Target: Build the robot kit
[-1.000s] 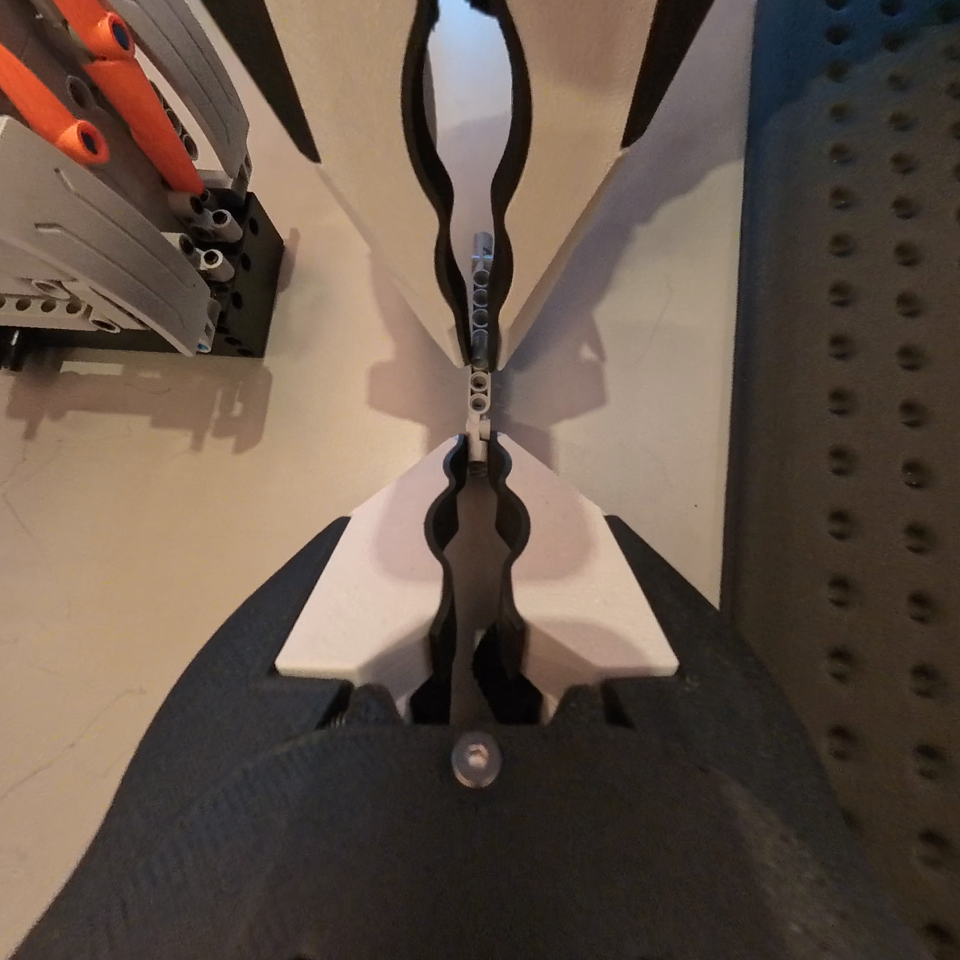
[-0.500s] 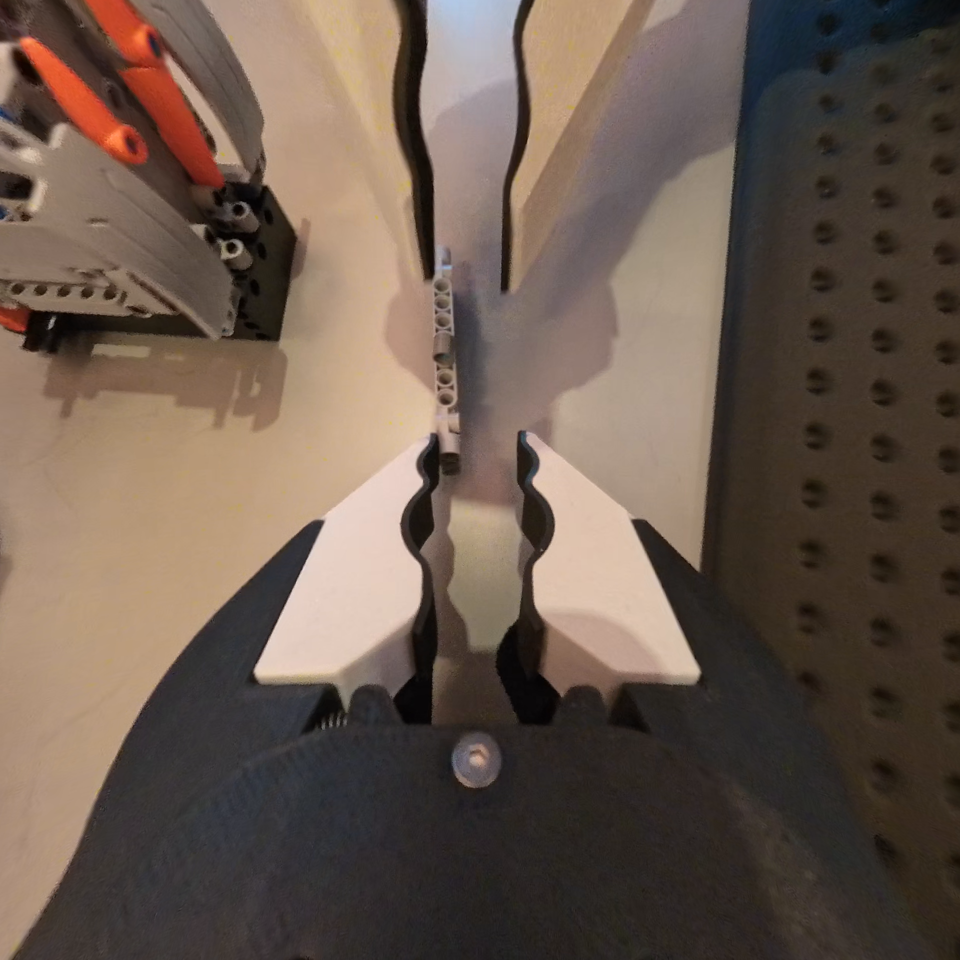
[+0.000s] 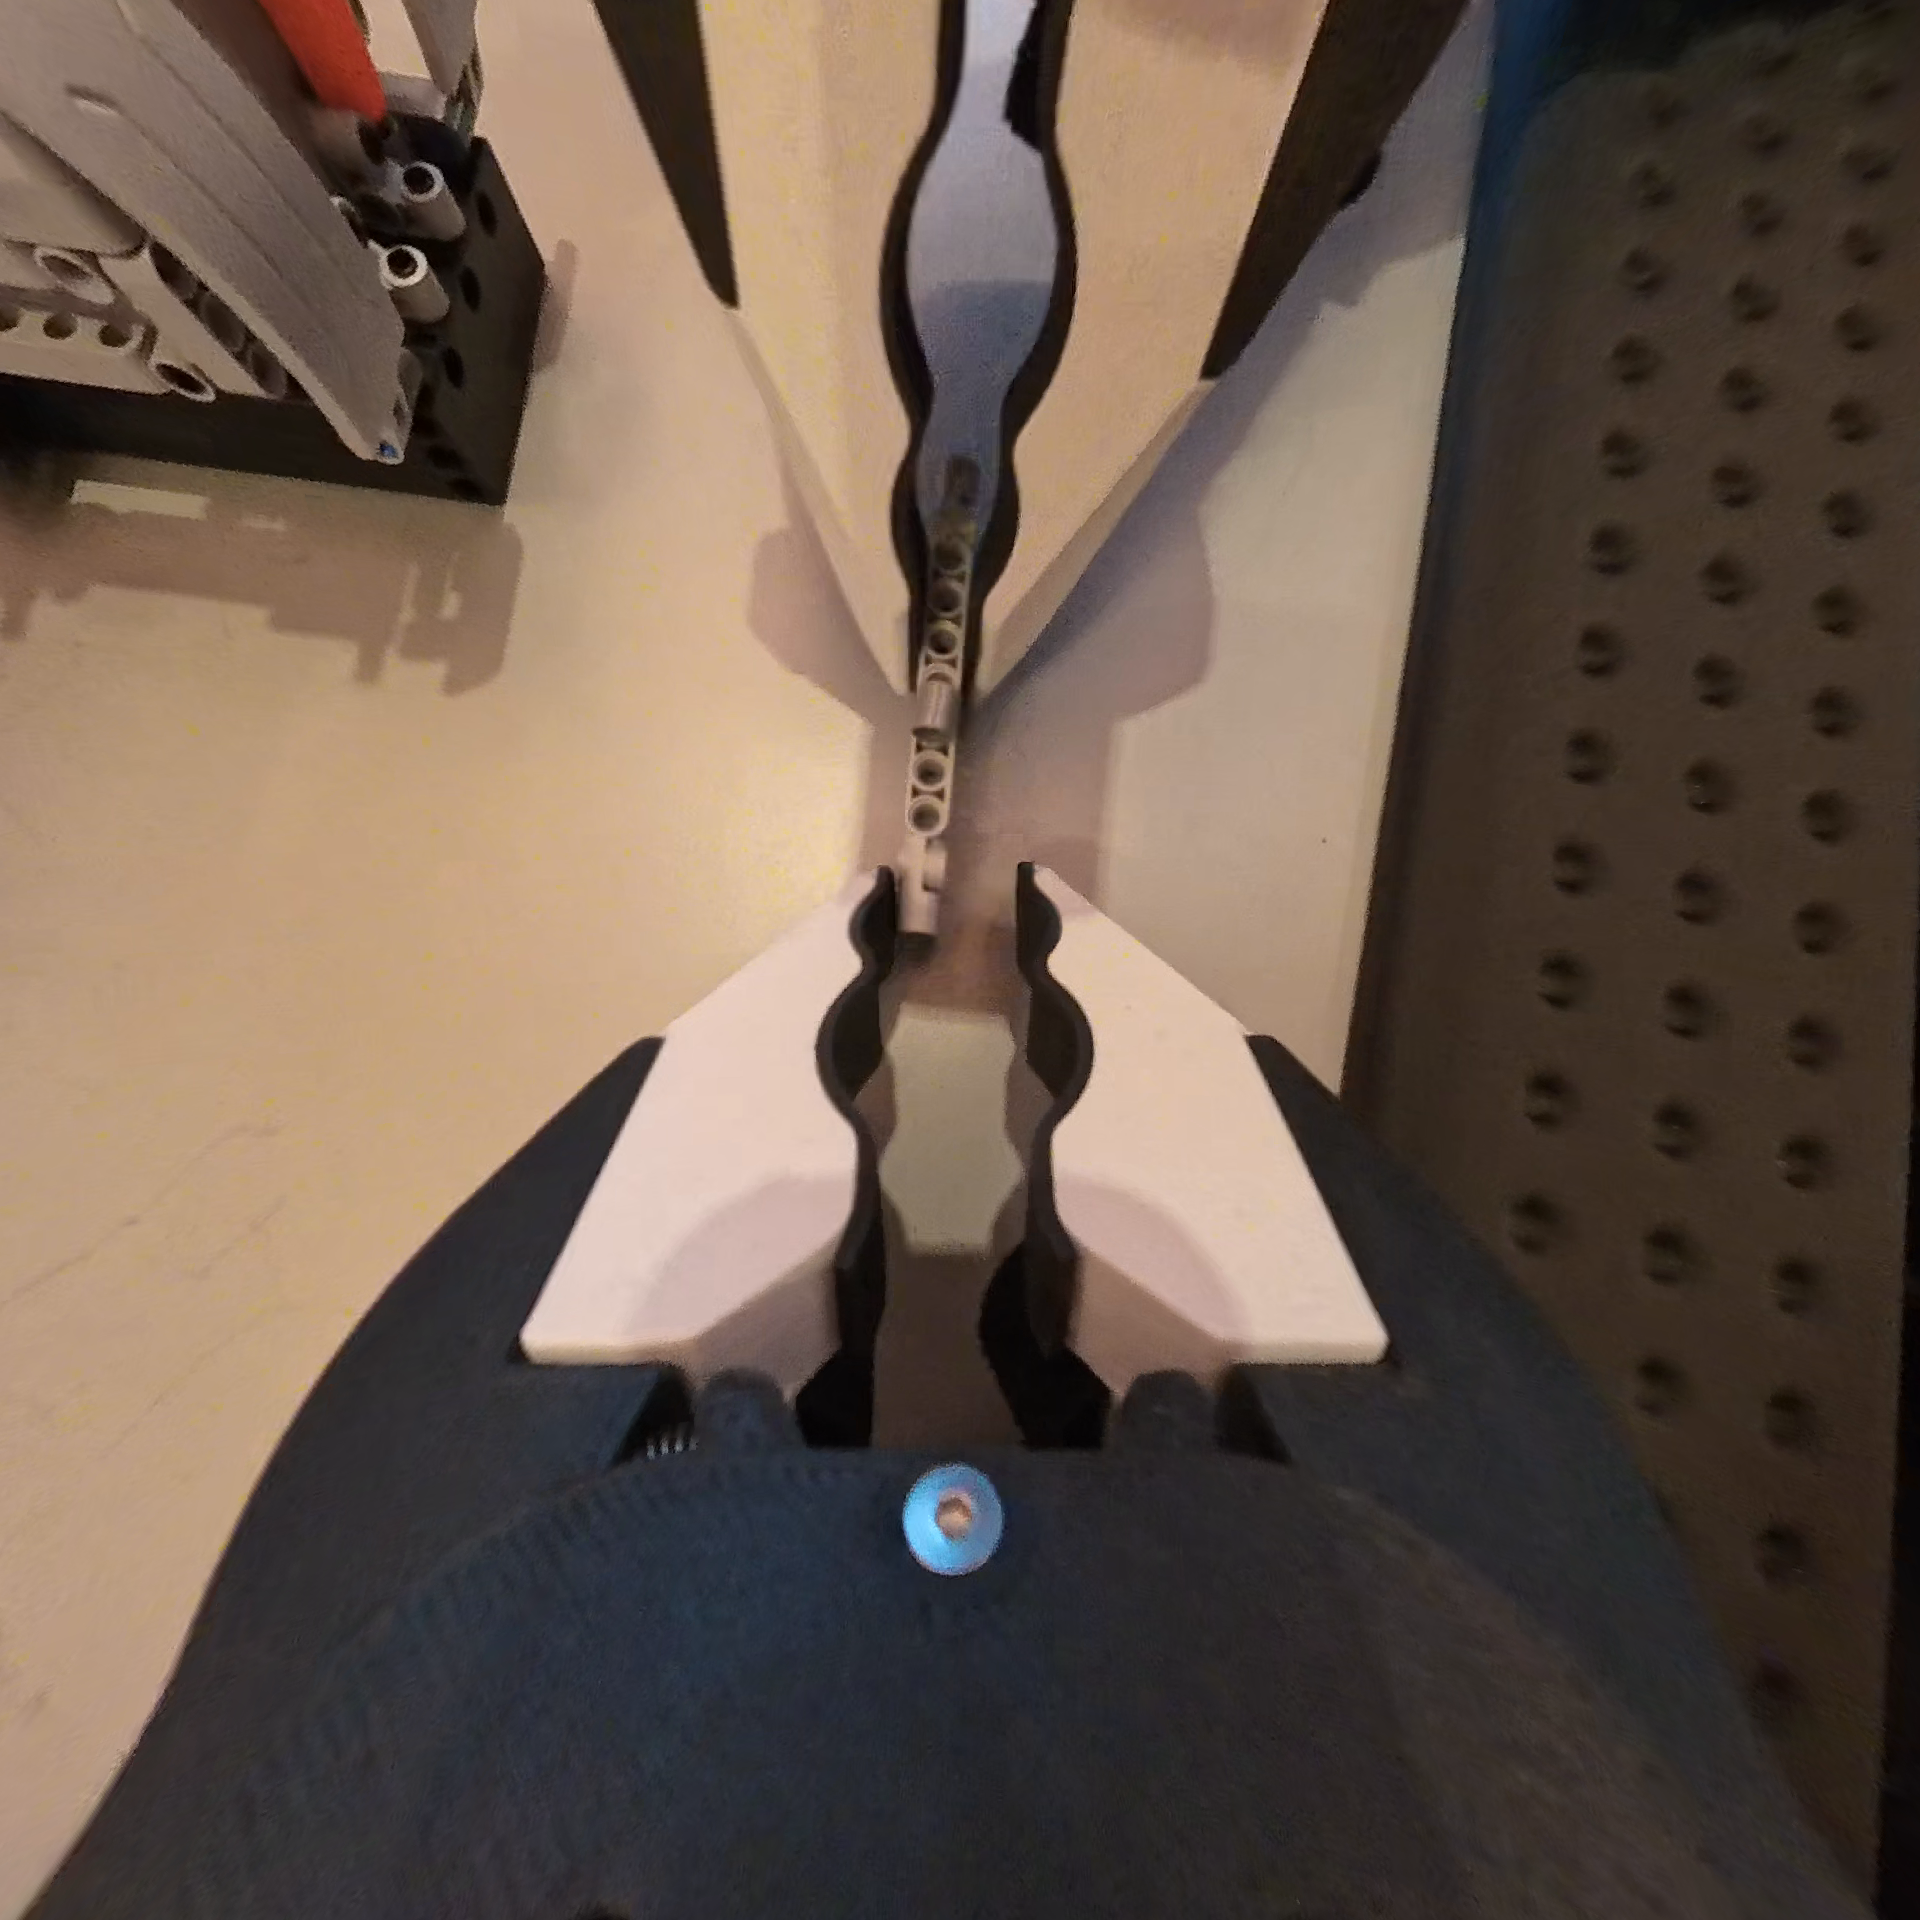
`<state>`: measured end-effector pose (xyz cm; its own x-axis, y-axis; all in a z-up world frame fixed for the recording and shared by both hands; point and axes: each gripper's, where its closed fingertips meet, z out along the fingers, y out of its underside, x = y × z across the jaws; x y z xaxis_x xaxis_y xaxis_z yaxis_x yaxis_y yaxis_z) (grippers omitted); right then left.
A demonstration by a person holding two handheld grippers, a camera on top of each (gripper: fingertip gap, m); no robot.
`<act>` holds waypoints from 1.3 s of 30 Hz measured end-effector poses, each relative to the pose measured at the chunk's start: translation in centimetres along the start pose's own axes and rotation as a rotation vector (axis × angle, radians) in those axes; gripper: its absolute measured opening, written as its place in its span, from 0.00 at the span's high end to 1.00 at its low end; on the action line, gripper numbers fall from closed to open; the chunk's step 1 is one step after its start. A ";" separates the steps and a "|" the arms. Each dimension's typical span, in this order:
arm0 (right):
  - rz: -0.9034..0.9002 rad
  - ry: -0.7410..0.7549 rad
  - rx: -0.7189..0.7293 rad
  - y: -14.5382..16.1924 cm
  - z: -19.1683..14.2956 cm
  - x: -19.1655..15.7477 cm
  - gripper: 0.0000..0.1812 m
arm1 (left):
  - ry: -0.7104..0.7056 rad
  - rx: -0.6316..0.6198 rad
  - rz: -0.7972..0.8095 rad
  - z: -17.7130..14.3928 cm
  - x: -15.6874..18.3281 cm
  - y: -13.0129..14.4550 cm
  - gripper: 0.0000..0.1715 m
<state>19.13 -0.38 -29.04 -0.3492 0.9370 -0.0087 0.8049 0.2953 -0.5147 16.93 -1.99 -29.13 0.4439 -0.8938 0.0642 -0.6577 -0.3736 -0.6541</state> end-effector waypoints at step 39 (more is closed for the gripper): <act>0.015 0.018 0.157 -1.6 -3.2 -1.2 0.92 | -0.238 -0.255 -0.250 -6.4 0.5 8.3 0.96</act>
<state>19.84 -1.40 -25.46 -0.3279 0.9447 -0.0026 0.7248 0.2498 -0.6421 7.80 -7.13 -29.76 0.7171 -0.6969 0.0020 -0.6283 -0.6477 -0.4310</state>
